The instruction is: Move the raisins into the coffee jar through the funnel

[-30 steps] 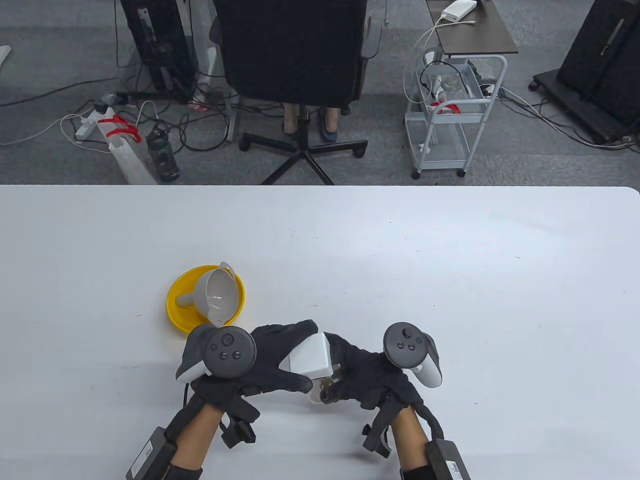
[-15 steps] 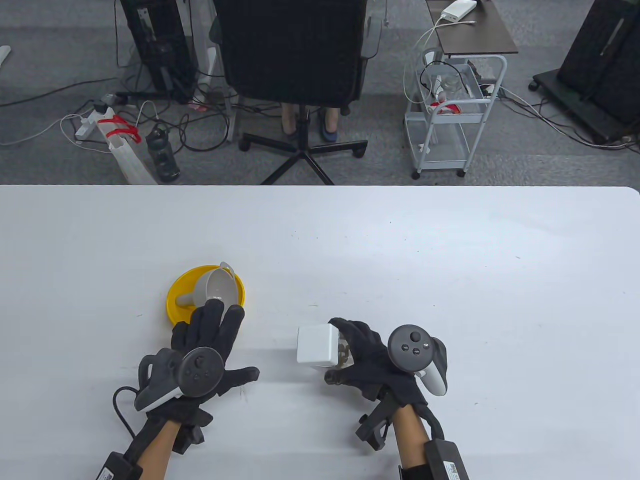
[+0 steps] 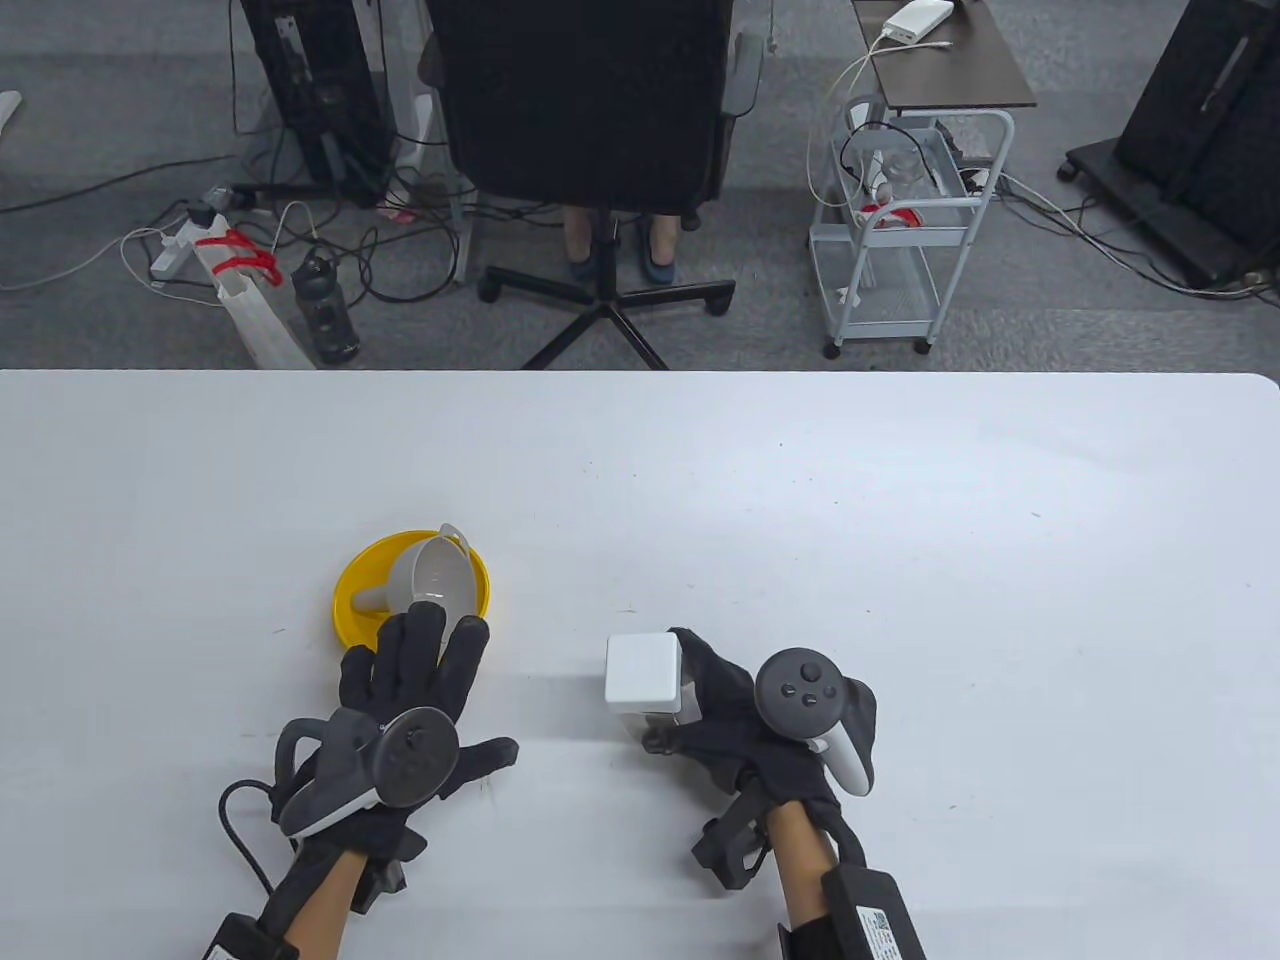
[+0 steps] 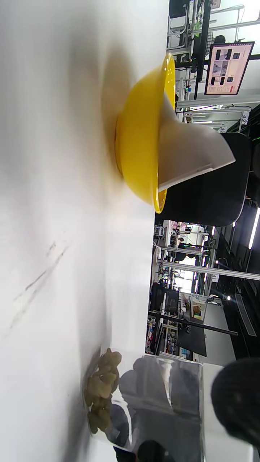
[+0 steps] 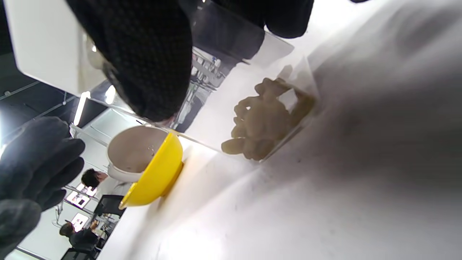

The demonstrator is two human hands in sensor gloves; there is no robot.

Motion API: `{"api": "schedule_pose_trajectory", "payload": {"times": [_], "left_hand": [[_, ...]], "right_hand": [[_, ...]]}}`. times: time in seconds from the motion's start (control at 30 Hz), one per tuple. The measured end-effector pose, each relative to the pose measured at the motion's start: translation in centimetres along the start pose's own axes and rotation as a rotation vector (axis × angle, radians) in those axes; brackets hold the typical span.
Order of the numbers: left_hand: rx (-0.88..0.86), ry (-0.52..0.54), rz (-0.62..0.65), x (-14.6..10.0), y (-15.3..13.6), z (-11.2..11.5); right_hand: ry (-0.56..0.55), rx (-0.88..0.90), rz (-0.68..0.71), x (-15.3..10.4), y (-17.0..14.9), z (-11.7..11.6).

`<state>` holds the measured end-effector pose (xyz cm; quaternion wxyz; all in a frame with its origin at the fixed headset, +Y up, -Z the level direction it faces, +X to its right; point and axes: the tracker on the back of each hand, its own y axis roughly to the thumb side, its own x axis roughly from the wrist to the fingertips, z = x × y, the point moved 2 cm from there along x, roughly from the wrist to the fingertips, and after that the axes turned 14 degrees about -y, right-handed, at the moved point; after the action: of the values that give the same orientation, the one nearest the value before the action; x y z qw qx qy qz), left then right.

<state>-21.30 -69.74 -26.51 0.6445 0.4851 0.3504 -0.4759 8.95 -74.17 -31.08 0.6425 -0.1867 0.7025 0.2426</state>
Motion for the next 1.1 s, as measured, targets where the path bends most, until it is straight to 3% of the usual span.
{"api": "schedule_pose_trajectory", "payload": {"times": [0.47,0.63,0.83,1.1], "left_hand": [[0.059,-0.043,-0.041,0.3,0.1,0.5],[0.062,-0.048,-0.049,0.2,0.0,0.5],[0.071,-0.067,-0.068,0.2,-0.1,0.6],[0.110,-0.082,-0.112,0.0,-0.2,0.5]], "right_hand": [[0.064,-0.047,-0.048,0.0,-0.9,0.7],[0.080,-0.200,-0.032,-0.2,-0.4,1.7],[-0.006,-0.524,-0.014,-1.4,0.4,4.1],[-0.197,-0.707,0.003,-2.4,1.1,6.2]]}}
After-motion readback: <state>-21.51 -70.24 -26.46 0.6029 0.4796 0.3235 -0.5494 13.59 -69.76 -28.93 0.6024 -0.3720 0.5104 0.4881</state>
